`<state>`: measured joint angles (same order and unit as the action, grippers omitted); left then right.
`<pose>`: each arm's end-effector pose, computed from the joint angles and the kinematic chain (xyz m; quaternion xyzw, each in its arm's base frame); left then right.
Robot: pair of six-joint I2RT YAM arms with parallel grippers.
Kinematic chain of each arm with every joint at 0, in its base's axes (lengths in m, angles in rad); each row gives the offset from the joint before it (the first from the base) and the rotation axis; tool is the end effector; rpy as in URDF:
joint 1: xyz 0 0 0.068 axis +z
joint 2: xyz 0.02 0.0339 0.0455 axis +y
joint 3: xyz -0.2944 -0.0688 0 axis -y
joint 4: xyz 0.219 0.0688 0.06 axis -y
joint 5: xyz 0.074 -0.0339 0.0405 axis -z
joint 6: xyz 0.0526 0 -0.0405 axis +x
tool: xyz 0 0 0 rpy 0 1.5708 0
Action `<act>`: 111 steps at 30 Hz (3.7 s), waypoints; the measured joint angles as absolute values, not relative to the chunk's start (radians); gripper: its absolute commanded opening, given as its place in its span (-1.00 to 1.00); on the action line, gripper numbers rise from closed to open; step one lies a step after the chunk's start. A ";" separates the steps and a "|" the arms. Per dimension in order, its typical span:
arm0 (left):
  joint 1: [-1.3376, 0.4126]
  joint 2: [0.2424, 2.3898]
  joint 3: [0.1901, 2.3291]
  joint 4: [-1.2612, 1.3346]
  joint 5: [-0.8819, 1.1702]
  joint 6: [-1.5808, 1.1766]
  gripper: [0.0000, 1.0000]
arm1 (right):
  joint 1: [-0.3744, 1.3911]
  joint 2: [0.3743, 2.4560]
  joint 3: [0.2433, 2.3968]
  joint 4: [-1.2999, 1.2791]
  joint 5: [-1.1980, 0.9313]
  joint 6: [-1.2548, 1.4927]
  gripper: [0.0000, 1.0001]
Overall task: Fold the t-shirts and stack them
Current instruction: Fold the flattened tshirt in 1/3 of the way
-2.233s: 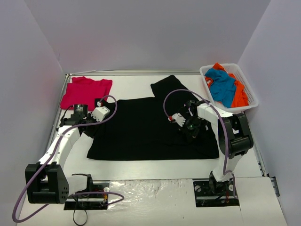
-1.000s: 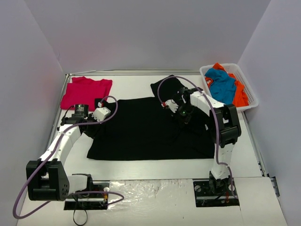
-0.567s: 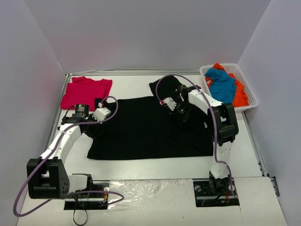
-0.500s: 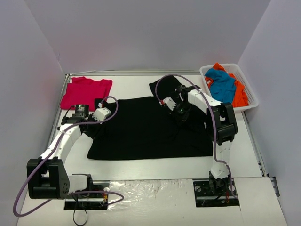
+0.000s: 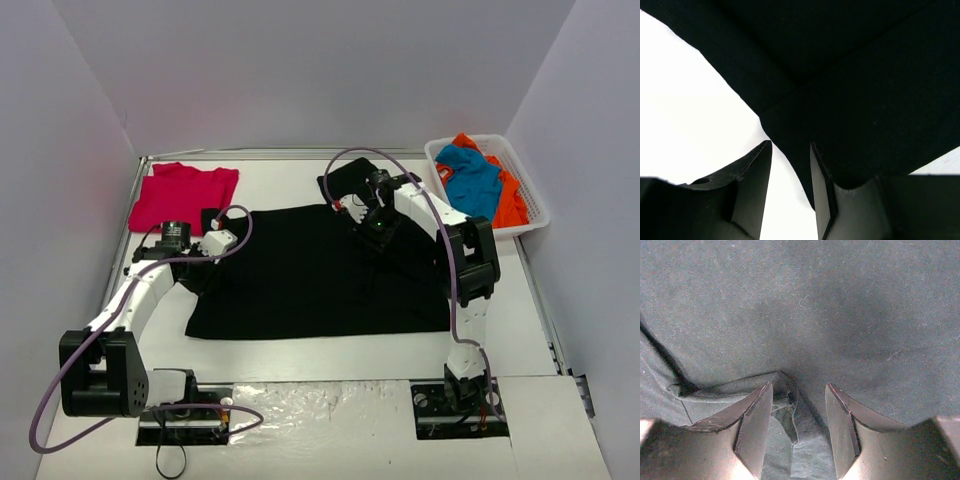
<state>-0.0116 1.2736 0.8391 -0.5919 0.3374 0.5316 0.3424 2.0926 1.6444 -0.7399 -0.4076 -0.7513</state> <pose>0.2215 -0.0200 0.2515 0.2982 0.9026 -0.0881 0.2977 0.4035 0.1660 0.2144 -0.5328 0.8012 0.1567 0.2227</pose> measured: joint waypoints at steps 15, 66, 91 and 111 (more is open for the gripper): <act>-0.012 1.273 0.839 -0.596 0.370 0.539 -0.27 | 0.342 1.810 1.392 -0.636 -0.324 -0.659 0.00; -0.012 1.262 0.839 -0.601 0.397 0.543 -0.04 | 0.326 1.926 1.294 -0.477 -0.189 -0.625 -1.00; -0.012 1.214 0.838 -0.515 0.323 0.492 0.22 | 0.271 2.051 1.731 -0.459 -0.106 -0.604 -0.21; 0.034 1.784 1.334 -0.302 0.201 0.353 0.08 | 0.222 2.396 2.044 -0.432 -0.049 -0.576 -0.18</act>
